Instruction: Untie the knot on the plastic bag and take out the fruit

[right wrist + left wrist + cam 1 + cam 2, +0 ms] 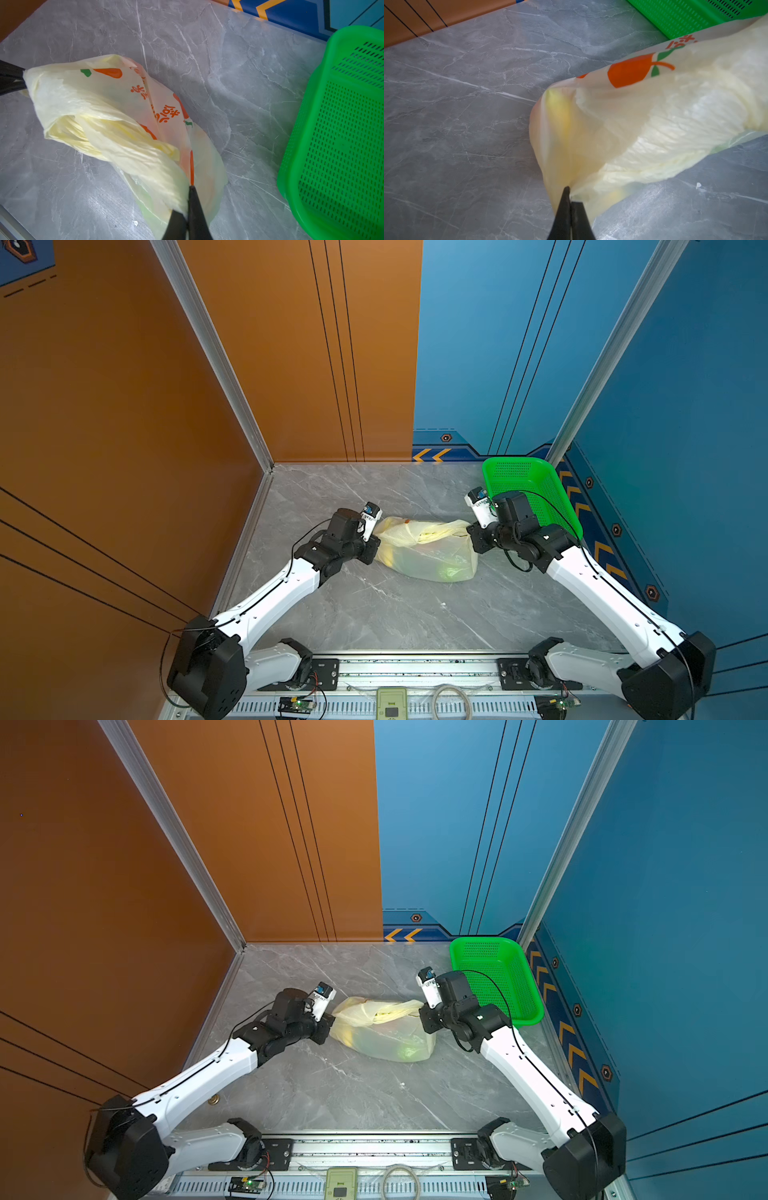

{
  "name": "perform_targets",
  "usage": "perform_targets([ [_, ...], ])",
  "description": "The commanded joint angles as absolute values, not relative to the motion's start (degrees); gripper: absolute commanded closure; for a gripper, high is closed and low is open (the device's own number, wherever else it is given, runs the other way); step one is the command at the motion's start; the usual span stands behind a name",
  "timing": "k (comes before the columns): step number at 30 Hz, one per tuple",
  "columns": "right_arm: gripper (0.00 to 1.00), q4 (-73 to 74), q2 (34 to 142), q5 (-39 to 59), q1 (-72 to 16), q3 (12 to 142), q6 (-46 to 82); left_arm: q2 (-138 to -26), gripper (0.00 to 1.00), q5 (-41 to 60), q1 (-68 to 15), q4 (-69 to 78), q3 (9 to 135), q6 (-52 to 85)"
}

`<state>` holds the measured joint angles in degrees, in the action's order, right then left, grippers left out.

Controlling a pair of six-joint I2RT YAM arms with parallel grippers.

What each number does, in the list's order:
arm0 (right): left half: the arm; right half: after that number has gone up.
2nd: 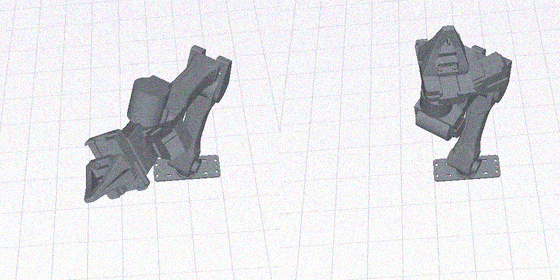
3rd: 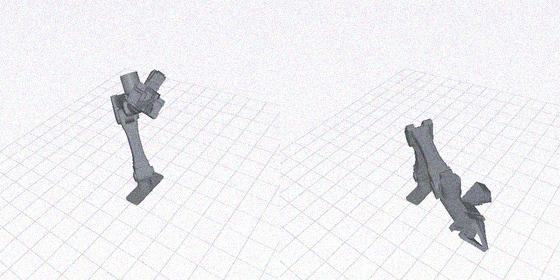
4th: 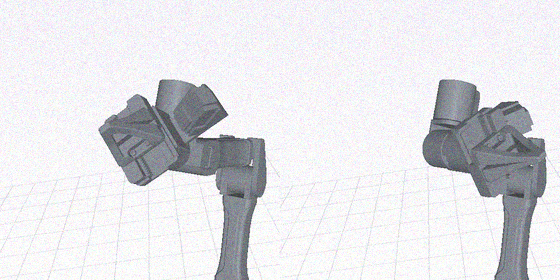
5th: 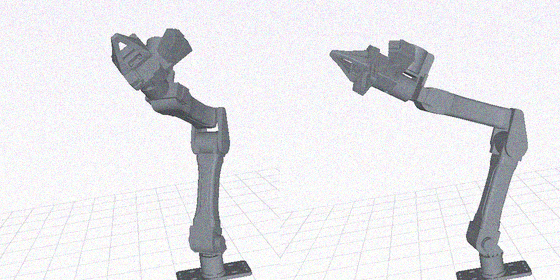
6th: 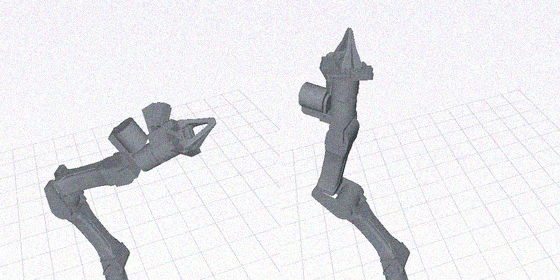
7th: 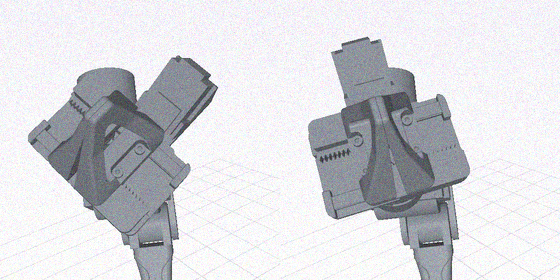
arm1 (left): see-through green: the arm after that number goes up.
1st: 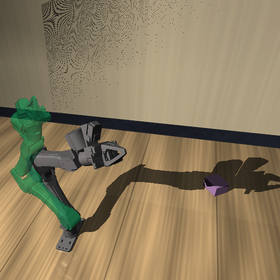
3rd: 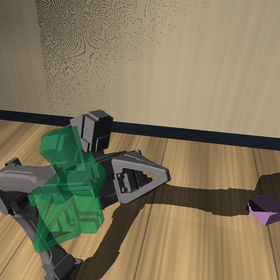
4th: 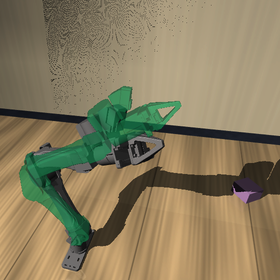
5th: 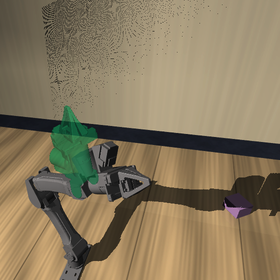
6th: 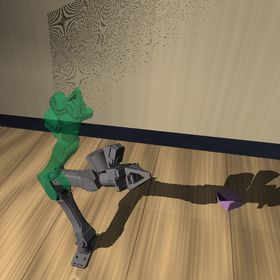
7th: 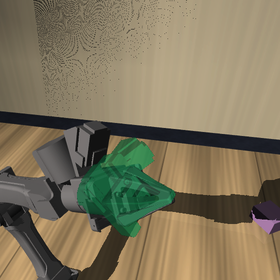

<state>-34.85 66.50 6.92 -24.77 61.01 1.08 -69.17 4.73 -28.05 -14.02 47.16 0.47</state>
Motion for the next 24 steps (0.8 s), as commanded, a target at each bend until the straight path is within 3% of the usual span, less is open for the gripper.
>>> perform_targets([
  [1, 1.00, -34.5, 63.6, 10.1, -21.7, 58.7, 5.5, -67.9, 1.00, 2.8, -27.0, -15.8, 46.3, 0.7],
  [4, 1.00, -33.1, 61.6, 13.6, -18.8, 57.6, 7.6, -68.1, 0.99, 2.4, -27.0, -16.3, 47.2, 0.9],
  [5, 1.00, -32.8, 61.3, 14.8, -18.3, 57.7, 8.1, -68.1, 0.87, 2.3, -27.2, -16.5, 47.7, 1.3],
  [8, 1.00, -32.3, 61.0, 17.8, -18.2, 58.7, 8.5, -67.9, 0.24, 0.8, -28.9, -16.7, 50.3, 1.9],
  [10, 1.00, -32.2, 61.1, 19.2, -18.2, 59.5, 9.0, -68.1, 0.02, -1.6, -31.6, -16.7, 52.8, 1.4],
  [16, 1.00, -29.6, 60.6, 23.4, -18.4, 60.5, 11.8, -72.8, 0.02, -3.5, -38.9, -16.8, 62.6, 0.9],
  [24, 1.00, -28.6, 60.1, 23.3, -18.7, 60.3, 12.8, -80.2, 0.02, 1.0, -42.0, -15.2, 68.4, 5.0],
])
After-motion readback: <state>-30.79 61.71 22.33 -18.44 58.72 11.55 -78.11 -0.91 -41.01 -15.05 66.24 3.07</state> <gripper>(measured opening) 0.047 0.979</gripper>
